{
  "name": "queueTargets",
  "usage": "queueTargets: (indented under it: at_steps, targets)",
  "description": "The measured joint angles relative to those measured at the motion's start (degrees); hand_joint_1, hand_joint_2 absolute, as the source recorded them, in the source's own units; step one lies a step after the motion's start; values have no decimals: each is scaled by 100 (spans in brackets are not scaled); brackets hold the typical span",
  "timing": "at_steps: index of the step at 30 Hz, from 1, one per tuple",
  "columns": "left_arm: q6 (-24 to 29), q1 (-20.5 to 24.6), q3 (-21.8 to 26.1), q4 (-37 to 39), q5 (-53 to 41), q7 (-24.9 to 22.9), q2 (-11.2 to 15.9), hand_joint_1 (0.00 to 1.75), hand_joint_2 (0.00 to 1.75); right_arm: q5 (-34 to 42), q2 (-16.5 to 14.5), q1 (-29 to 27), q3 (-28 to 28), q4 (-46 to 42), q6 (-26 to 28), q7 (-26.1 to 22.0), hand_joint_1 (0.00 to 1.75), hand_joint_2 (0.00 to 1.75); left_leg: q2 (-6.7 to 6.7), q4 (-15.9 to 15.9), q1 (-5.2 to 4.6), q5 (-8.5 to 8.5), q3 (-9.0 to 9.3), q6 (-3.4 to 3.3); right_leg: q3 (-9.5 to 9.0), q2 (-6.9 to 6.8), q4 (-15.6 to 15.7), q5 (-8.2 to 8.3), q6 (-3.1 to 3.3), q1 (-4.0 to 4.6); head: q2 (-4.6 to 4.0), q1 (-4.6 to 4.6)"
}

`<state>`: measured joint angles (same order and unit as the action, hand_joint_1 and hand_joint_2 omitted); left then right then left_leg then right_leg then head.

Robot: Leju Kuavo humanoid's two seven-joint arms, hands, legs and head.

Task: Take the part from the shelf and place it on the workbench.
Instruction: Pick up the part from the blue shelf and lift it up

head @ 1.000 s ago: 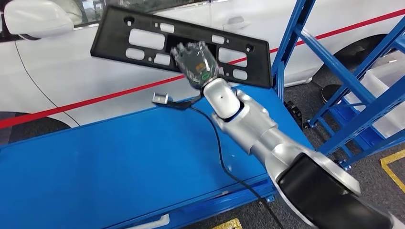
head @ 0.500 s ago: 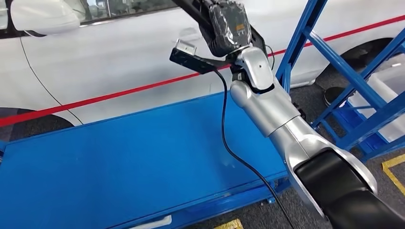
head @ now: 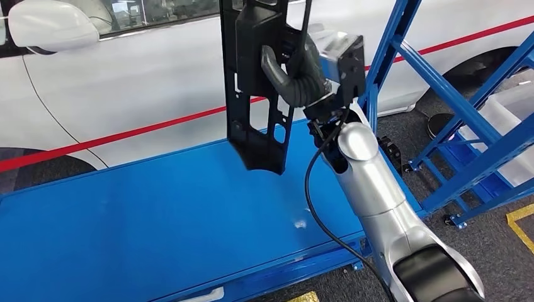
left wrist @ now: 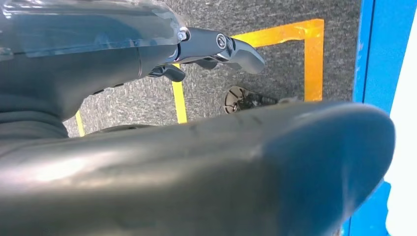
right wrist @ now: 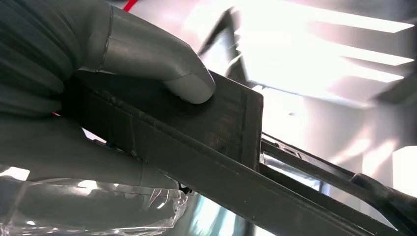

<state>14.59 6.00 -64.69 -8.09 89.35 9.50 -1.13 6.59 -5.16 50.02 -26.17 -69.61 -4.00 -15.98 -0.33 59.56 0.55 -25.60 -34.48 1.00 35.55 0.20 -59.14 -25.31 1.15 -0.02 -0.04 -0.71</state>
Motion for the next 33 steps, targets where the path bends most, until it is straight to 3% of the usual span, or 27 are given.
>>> queueTargets:
  at_steps: [3,5,8,9,10,11,14,16,18,20,23,24,25,26,27,29,31,33]
  targets:
    - [78,3,51,0,0,-40,-2,0,0,597,53,-250,30,-321,-321,-37,175,175,-5,-103,-7,-2,38,-90,11,-1,3,0,-73,5,0,3]
    - [119,10,77,0,0,-70,-4,0,0,836,76,-389,39,-475,-465,-77,175,175,0,-158,17,32,61,-159,80,0,-167,-133,-132,-2,0,10]
    - [180,25,96,0,-1,-138,-7,0,0,1113,100,-587,55,-615,-645,-118,175,175,4,-182,21,47,72,-210,538,-1,-1156,-625,-191,-25,0,18]
    - [207,26,103,0,-1,-167,-10,0,0,1196,105,-680,59,-651,-713,-131,175,175,3,-180,21,46,73,-212,687,-3,-1454,-715,-202,-36,0,18]
    - [236,27,108,0,-1,-193,-16,0,0,1270,108,-776,60,-687,-781,-148,175,175,1,-176,21,44,74,-212,752,-4,-1569,-702,-208,-49,0,18]
    - [261,27,113,0,-1,-214,-24,0,44,1327,110,-861,60,-728,-838,-168,175,175,-3,-169,22,40,75,-207,706,-7,-1459,-584,-210,-62,0,19]
    - [316,35,119,0,-2,-268,-52,0,175,1387,108,-1052,60,-903,-946,-203,175,175,-14,-119,11,-2,69,-156,184,-15,-389,-101,-187,-79,0,17]
    - [350,39,119,0,-2,-311,-62,0,175,1360,97,-1215,60,-1052,-985,-204,175,175,-17,-100,-5,-26,61,-97,28,-10,-58,-40,-148,-61,0,15]
    - [340,39,119,0,-5,-331,-75,0,175,1305,88,-1431,60,-1197,-1038,-204,175,175,-16,-110,0,-38,68,-27,19,-3,-37,-32,-85,-48,0,13]
    - [293,40,120,0,-7,-322,-84,0,175,1271,81,-1653,58,-1348,-1131,-216,175,175,-7,29,14,-163,24,36,-3,-10,-1,-16,-13,-58,0,10]
    - [223,37,123,0,-6,-300,-92,0,175,1260,71,-1984,57,-1554,-1282,-272,175,175,1,997,19,-681,-391,85,-18,-24,15,-16,49,-55,0,5]
    - [206,34,124,0,-7,-298,-94,0,175,1252,72,-2096,57,-1605,-1314,-287,175,175,1,1336,20,-801,-549,90,-20,-25,13,-20,56,-45,0,6]
    - [192,30,124,0,-8,-299,-96,0,175,1238,72,-2201,57,-1650,-1336,-295,175,175,1,1509,20,-819,-633,87,-24,-23,10,-24,62,-34,0,6]
    - [181,28,124,0,-9,-305,-98,0,175,1218,72,-2297,57,-1696,-1352,-301,175,175,1,1445,18,-720,-608,74,-31,-19,8,-27,66,-25,0,5]
    - [171,29,124,0,-10,-315,-99,0,175,1195,73,-2382,57,-1745,-1364,-304,175,175,1,1158,14,-532,-474,48,-44,-12,8,-32,67,-16,0,5]
    - [153,37,124,0,-11,-362,-99,0,175,1146,73,-2522,57,-1848,-1385,-316,175,175,2,337,-12,-172,-83,-26,-67,-1,4,-44,56,5,0,7]
    - [148,45,124,0,-9,-407,-98,0,175,1094,73,-2650,55,-1933,-1411,-338,175,175,0,-90,-46,-66,119,-83,-66,1,2,-47,23,14,0,10]
    - [150,42,125,0,-7,-420,-100,0,175,1051,73,-2778,54,-1997,-1437,-366,175,175,-7,-140,-54,-59,134,-121,-65,-2,12,-39,-30,13,0,11]
